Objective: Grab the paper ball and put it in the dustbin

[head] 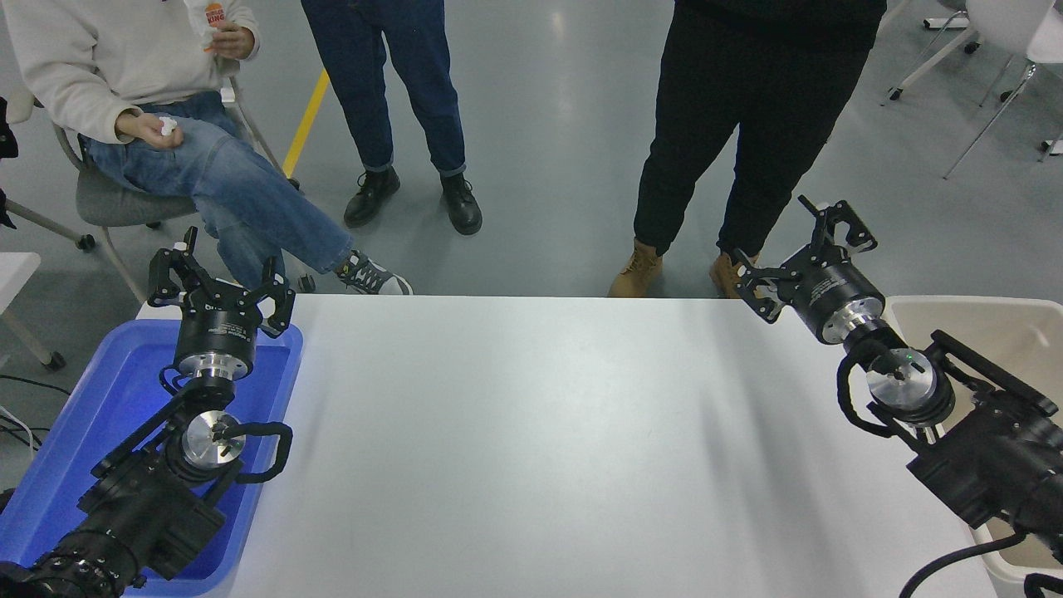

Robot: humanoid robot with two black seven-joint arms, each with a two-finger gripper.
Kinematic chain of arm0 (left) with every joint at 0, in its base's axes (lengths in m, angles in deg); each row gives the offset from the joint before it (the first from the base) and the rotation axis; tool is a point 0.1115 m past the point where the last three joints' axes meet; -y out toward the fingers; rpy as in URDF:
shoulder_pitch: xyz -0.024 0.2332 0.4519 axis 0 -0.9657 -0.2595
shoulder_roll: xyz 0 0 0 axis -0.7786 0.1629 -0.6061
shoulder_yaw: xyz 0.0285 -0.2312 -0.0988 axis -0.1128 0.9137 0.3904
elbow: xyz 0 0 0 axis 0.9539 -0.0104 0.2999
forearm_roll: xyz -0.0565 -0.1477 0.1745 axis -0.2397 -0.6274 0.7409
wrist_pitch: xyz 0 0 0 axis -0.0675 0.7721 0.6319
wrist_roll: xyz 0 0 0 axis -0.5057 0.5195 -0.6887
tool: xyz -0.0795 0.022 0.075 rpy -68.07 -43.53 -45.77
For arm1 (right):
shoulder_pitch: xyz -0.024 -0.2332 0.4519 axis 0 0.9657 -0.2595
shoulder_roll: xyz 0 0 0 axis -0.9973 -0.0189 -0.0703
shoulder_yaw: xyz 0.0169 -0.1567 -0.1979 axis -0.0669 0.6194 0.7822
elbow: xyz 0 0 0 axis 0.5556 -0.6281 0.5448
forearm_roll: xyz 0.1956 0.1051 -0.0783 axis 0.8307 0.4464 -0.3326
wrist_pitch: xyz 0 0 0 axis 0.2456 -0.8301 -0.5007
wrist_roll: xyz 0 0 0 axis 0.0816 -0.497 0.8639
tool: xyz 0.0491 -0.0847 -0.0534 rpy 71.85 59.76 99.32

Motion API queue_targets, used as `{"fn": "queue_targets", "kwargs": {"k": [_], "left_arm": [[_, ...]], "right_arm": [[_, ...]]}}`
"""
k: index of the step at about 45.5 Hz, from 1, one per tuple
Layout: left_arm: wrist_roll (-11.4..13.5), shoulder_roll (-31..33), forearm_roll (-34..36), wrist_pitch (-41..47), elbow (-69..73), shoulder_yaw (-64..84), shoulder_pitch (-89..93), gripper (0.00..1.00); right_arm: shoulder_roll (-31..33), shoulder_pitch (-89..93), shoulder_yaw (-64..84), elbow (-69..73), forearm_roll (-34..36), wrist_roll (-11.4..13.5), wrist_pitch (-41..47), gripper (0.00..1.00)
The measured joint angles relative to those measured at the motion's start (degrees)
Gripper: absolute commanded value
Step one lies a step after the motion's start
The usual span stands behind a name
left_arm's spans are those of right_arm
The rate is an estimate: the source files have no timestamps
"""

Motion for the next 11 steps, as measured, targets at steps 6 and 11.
{"fn": "queue_targets", "kwargs": {"k": [6, 11], "left_arm": [[0.0, 0.0, 0.0, 0.0, 0.0, 0.0, 0.0, 0.99], [0.0, 0.0, 0.0, 0.0, 0.0, 0.0, 0.0, 0.99]], "right_arm": [[-0.8, 0.6, -0.8, -2.1, 0.4, 0.0, 2.0, 1.00], [-1.2, 1.0, -1.2, -4.0, 0.6, 0.0, 3.6, 1.00]]}}
